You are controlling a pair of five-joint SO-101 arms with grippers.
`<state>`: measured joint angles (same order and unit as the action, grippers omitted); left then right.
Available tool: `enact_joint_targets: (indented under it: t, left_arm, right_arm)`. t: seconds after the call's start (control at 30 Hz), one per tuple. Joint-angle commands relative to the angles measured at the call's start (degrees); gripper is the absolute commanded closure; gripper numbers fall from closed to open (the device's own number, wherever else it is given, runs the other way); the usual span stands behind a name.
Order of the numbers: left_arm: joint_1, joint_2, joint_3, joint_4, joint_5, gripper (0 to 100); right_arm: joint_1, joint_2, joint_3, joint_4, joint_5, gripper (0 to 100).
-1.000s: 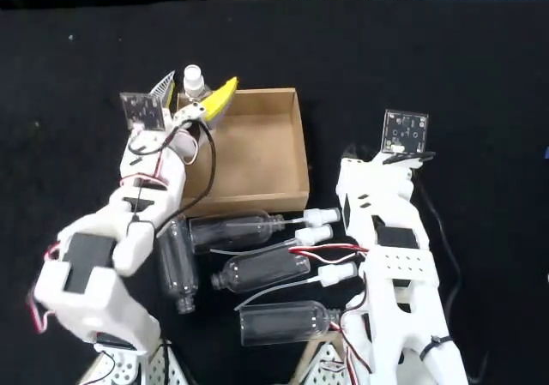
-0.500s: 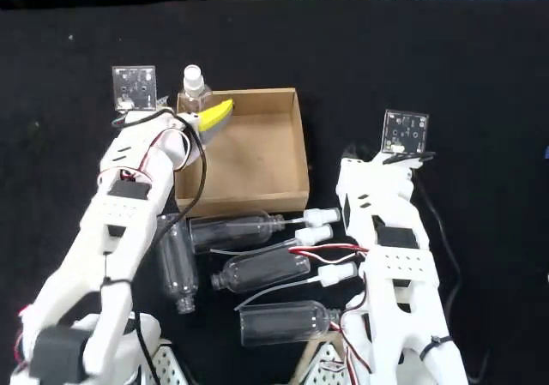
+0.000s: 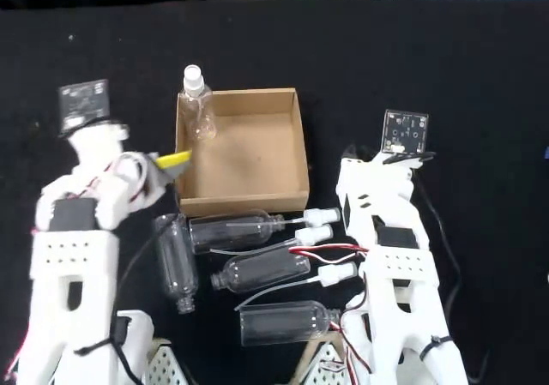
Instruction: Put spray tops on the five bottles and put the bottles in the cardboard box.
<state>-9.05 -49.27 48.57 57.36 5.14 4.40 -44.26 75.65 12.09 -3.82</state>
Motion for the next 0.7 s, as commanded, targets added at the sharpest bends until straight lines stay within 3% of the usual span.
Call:
enact_joint_targets:
  t: [0.0,0.23,0.43,0.67]
  left_arm:
    - [-2.68,-5.10,-0.92,6.59,-8.79,62]
    - [-3.30,-1.93,1.36,14.95,-14.15,62]
    - [-3.12,7.21,7.25,7.21,-11.96,62]
    - [-5.23,14.15,8.57,3.69,-10.46,62]
  right_arm:
    - [1.05,-1.63,-0.57,-1.76,0.09,95.6]
    - [0.97,-1.63,-0.57,-1.76,0.09,95.6]
    - [0.97,-1.63,-0.57,-1.76,0.09,95.6]
    - [0.97,-1.63,-0.57,-1.76,0.09,95.6]
